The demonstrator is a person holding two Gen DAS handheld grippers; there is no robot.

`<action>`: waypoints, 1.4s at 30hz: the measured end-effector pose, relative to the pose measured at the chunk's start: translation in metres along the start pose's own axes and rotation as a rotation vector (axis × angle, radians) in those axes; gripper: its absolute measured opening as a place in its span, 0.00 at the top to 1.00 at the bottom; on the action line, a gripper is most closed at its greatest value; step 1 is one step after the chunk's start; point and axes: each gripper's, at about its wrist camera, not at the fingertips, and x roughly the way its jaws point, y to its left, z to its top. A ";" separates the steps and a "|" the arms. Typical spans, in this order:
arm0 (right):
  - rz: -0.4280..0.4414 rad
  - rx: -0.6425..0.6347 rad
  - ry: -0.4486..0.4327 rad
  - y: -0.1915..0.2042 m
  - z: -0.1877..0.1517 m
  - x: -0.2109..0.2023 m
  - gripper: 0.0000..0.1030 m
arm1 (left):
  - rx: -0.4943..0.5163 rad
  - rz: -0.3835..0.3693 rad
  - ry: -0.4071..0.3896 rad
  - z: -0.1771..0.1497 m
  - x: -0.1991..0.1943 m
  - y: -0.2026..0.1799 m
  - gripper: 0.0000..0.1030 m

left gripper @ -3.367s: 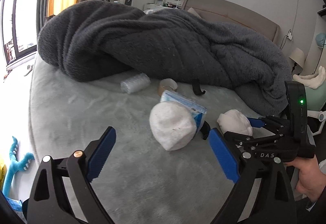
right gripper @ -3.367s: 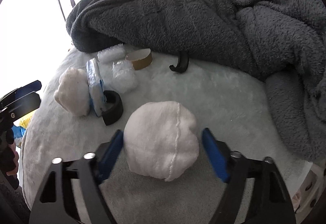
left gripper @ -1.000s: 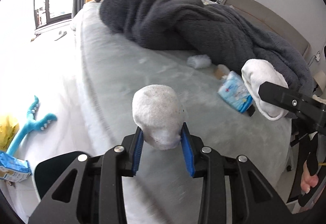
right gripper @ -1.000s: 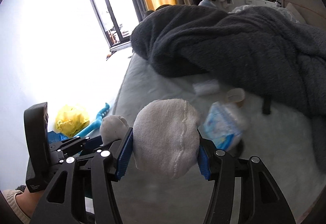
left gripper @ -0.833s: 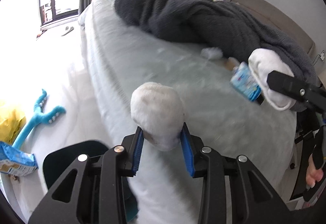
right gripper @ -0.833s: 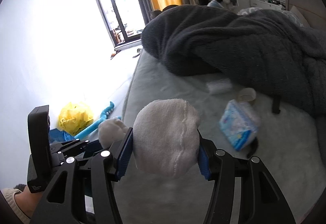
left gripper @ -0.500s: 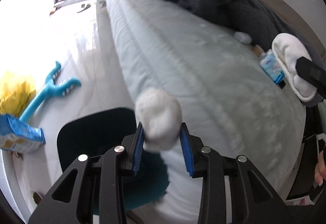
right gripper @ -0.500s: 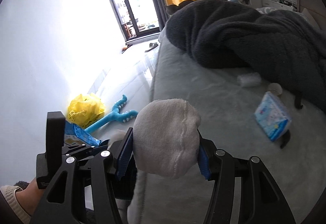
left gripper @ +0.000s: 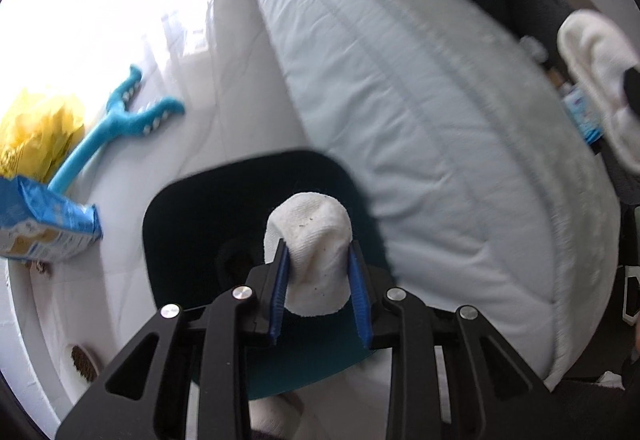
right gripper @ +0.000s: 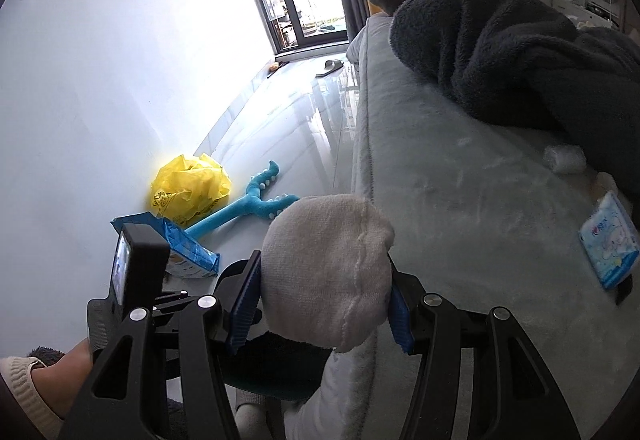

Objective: Collect trash
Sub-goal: 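Carry both white socks over the black bin with both grippers, then open the left gripper to drop the sock while the right gripper releases the sock ball into the bin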

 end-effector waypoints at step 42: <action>-0.035 -0.051 0.453 0.064 -0.061 0.182 0.45 | -0.066 -0.036 -0.514 0.007 -0.129 0.075 0.19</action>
